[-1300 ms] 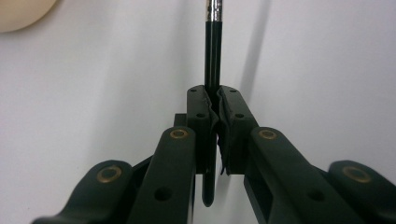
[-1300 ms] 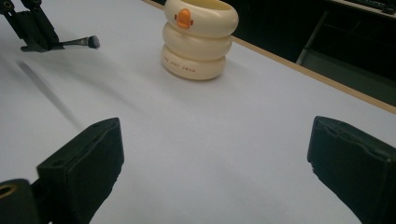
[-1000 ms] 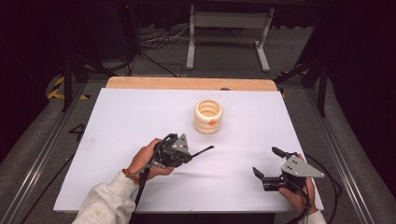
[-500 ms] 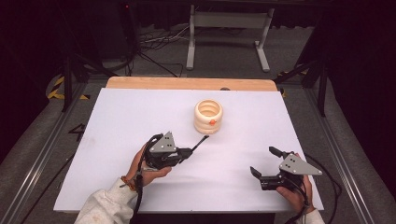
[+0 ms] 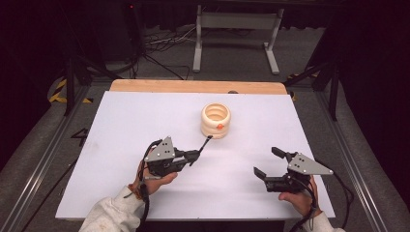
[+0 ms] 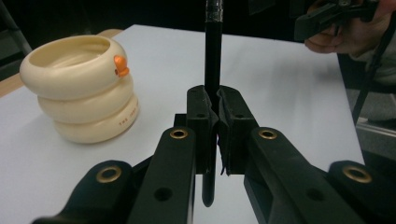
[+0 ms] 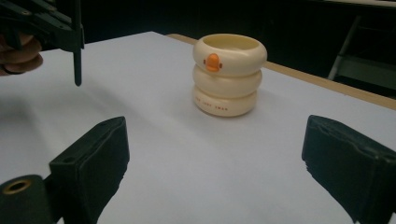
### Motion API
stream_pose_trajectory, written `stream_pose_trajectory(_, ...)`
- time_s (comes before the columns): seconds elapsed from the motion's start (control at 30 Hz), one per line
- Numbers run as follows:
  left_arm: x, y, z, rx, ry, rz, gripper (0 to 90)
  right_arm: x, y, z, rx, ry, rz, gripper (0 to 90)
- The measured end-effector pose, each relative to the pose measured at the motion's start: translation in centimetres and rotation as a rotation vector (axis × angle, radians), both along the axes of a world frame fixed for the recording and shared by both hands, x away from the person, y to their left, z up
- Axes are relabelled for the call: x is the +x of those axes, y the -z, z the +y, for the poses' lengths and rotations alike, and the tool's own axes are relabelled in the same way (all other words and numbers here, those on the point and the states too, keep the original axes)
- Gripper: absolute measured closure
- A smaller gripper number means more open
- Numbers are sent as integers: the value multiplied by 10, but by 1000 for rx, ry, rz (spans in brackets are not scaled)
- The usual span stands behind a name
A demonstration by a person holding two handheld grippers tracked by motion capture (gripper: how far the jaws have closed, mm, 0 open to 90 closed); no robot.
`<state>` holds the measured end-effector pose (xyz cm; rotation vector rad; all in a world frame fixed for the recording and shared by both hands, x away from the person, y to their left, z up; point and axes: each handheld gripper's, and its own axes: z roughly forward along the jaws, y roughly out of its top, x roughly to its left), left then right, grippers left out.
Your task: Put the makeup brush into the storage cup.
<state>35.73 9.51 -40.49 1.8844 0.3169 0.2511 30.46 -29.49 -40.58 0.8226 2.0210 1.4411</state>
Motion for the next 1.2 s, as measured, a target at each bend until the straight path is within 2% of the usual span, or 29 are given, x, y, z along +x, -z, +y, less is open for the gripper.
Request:
stream_pose_trajectory(0.07,0,0,0,-16,6,-9,845,1,-4,3,11,-16,-12,119)
stream_pose_trajectory(0.13,-1,0,-2,-30,7,-10,845,3,-9,7,44,-26,-13,122)
stream_pose_trajectory(0.33,-1,2,-6,-74,26,0,845,6,-18,19,61,-54,-28,149)
stream_pose_trajectory(0.4,-1,2,-7,-74,31,-9,845,8,-20,24,64,-64,-30,165)
stream_pose_trajectory(0.77,-1,4,-10,-100,50,1,845,16,-31,54,87,-164,-14,210)
stream_pose_trajectory(0.97,-2,5,-11,-117,65,-5,845,20,-32,69,92,-176,-13,204)
stream_pose_trajectory(1.03,-1,6,-11,-145,73,4,845,21,-32,74,92,-175,-17,215)
stream_pose_trajectory(1.2,-2,9,-15,-154,84,1,845,25,-31,82,113,-188,-9,242)
